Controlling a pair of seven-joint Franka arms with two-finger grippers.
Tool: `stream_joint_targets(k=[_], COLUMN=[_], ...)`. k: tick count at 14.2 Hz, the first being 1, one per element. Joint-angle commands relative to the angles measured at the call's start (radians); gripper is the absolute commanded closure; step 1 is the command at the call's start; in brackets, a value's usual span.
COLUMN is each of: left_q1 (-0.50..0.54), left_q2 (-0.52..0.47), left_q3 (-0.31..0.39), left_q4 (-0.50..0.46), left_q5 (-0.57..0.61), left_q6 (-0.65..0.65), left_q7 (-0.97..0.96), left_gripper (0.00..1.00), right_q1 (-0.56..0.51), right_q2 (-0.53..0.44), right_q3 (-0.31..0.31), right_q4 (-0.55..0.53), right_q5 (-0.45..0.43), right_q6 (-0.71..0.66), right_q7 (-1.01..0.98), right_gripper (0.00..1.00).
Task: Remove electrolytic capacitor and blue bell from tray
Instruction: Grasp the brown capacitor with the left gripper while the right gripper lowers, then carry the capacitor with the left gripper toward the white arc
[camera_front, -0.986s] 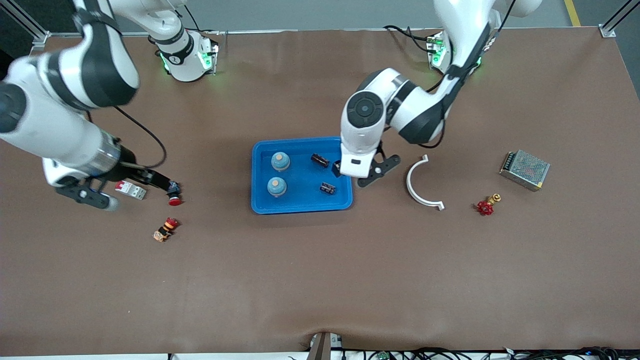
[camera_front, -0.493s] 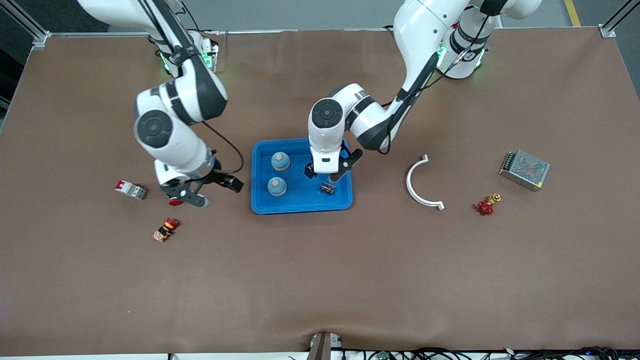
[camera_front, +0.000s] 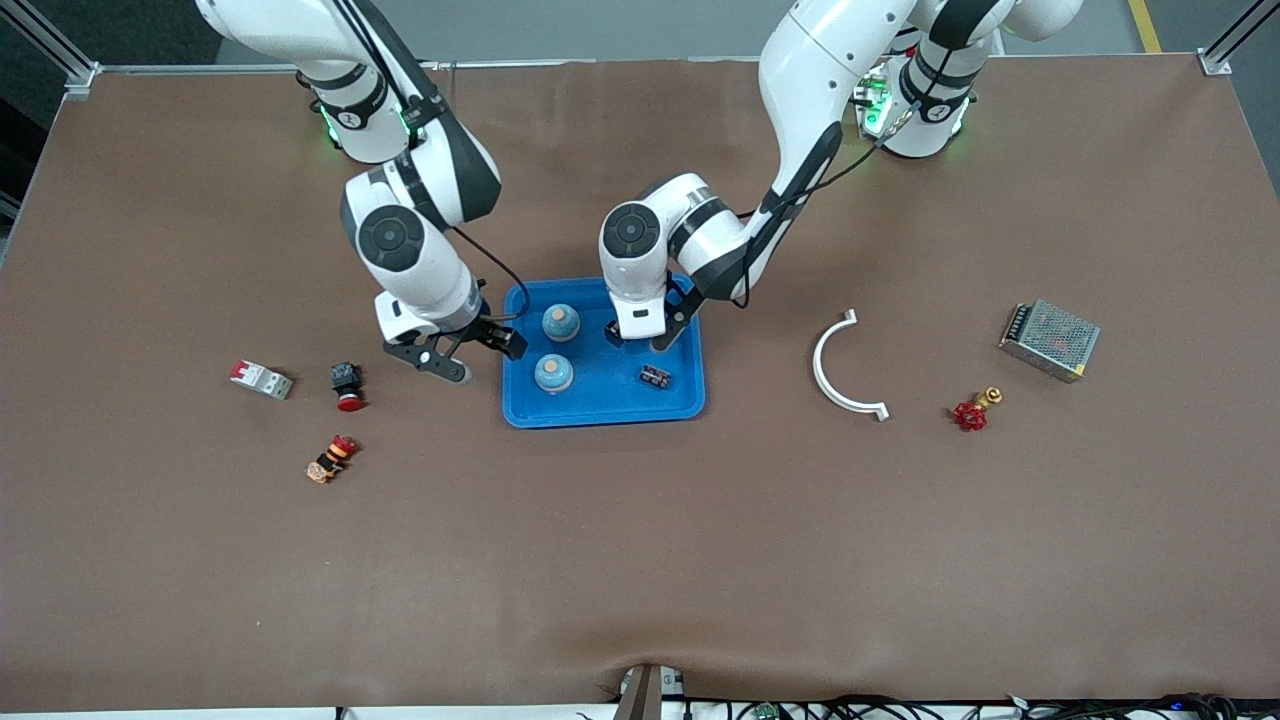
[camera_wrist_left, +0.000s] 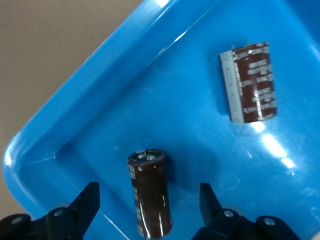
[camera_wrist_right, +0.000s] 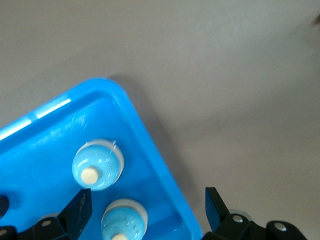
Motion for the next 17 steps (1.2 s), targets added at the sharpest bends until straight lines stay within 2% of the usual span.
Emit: stream_joint_targets(k=[1, 3, 4, 6, 10, 13, 17], left_q1=[-0.006, -0.005, -0.005, 0.004, 0.056, 0.125, 0.237], left_q2=[0.005, 0.002, -0.004, -0.022, -0.133, -0.220, -0.299], left_q3=[0.008, 0.008, 0.008, 0.011, 0.029, 0.029, 0.028], left_q4=[0.006, 0.006, 0.009, 0.014, 0.020, 0.019, 0.003], left_q5=[-0.015, -0.015, -0.015, -0.001, 0.023, 0.023, 0.023], left_q6=[0.008, 0.005, 0.002, -0.004, -0.096, -0.197, -0.363], left_q7=[-0.013, -0.013, -0.010, -0.006, 0.036, 0.144, 0.298], left_gripper=[0.45, 0.94, 1.00, 1.00, 1.00, 1.00, 1.00], right_q1=[0.076, 0.118, 0.130, 0.153, 0.189, 0.198, 0.210], right_q2=[-0.030, -0.027, -0.027, -0.022, 0.014, 0.059, 0.077], right_q3=[-0.010, -0.010, -0.011, -0.010, -0.011, -0.011, -0.014], right_q4=[-0.052, -0.053, -0.055, -0.056, -0.081, -0.108, -0.107], right_q5=[0.004, 0.004, 0.004, 0.004, -0.004, -0.004, -0.008], right_q6=[0.034, 0.039, 0.040, 0.045, 0.123, 0.220, 0.229], right_q7=[0.096, 0.131, 0.139, 0.157, 0.193, 0.199, 0.210], right_gripper=[0.00, 0.00, 0.00, 0.00, 0.00, 0.00, 0.00])
